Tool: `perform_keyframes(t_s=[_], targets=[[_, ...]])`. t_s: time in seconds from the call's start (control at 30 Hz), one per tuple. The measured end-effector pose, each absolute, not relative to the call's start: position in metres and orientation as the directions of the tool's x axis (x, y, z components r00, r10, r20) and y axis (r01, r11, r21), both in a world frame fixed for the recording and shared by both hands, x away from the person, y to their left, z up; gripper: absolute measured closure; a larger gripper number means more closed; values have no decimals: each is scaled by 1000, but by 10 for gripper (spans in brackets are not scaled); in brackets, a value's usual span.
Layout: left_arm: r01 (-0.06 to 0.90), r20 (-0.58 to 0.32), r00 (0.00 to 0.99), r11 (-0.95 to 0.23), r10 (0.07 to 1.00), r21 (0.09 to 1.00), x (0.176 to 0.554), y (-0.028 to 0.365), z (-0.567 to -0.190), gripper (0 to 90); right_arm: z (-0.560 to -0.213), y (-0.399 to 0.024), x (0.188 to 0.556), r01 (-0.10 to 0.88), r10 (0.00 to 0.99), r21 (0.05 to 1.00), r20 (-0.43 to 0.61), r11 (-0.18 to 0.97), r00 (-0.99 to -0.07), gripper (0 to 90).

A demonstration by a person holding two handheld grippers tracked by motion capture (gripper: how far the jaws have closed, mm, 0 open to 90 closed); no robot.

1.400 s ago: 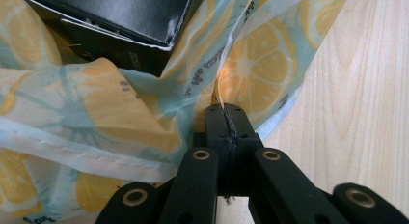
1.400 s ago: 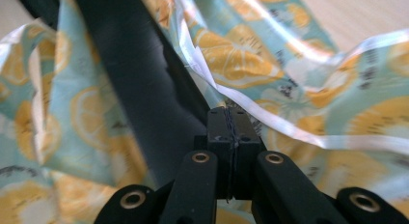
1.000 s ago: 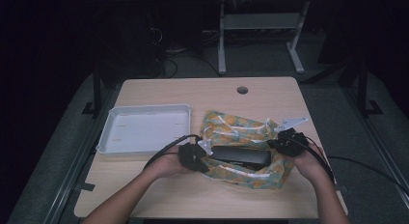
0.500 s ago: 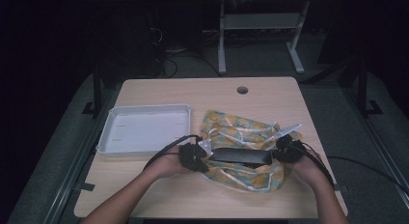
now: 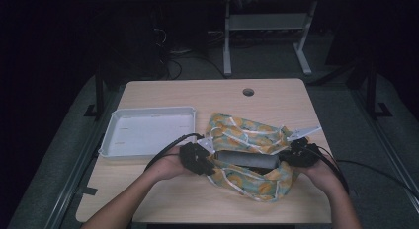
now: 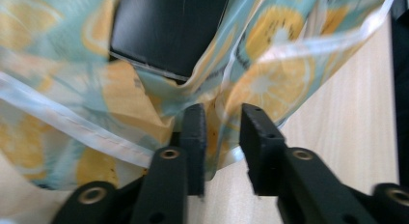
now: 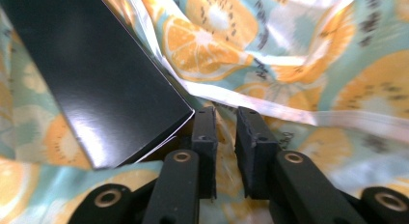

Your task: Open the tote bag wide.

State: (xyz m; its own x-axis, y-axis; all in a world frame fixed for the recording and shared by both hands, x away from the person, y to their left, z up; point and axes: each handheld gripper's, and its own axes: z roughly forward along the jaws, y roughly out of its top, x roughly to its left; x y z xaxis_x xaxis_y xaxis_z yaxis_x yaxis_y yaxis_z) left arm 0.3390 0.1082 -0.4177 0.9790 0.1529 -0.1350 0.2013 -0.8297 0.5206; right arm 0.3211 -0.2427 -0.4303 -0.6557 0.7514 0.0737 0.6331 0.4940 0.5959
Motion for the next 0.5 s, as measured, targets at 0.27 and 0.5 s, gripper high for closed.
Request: perform_keyframes(t_s=[0.27,0.5], targets=[[204,-132,979,-756,155,622,337,117,-388,709,-407,-248,307,597,749,650,65,470,-660,774],[204,-78,975,-708,207,676,349,105,-376,898,-391,-235,290,541,692,668,53,511,-719,894]])
